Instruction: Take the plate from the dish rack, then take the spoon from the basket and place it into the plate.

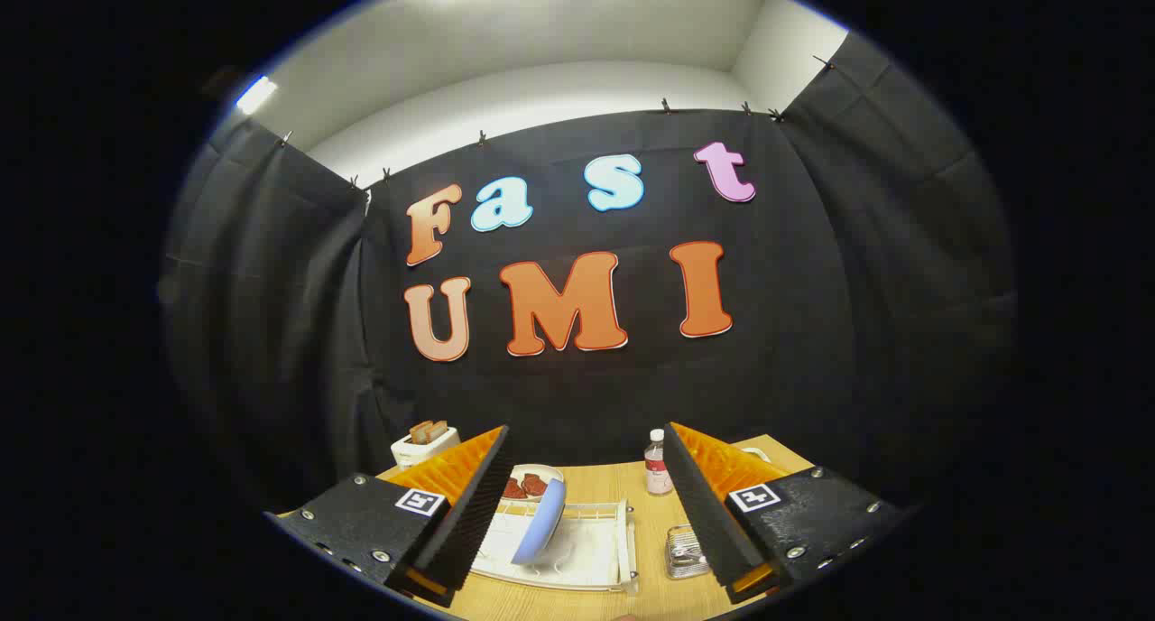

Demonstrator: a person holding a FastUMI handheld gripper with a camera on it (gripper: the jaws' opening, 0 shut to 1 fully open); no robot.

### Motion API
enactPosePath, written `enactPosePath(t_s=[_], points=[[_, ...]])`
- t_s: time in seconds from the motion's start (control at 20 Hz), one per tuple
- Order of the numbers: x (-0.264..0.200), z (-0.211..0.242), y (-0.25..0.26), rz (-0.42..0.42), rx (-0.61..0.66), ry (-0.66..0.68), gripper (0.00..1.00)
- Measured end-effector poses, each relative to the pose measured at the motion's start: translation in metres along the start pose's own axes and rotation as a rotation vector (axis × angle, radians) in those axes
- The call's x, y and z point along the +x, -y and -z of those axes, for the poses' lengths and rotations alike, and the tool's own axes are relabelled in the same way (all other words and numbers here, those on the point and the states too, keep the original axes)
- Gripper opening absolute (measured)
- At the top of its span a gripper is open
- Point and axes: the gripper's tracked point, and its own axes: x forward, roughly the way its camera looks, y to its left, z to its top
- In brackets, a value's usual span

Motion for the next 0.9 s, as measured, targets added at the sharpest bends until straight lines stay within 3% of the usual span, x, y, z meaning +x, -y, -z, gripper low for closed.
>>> enactPosePath(t_s=[0.9], points=[[0.013,0.013,-0.015,-0.044,-0.003,-0.072,0.98]])
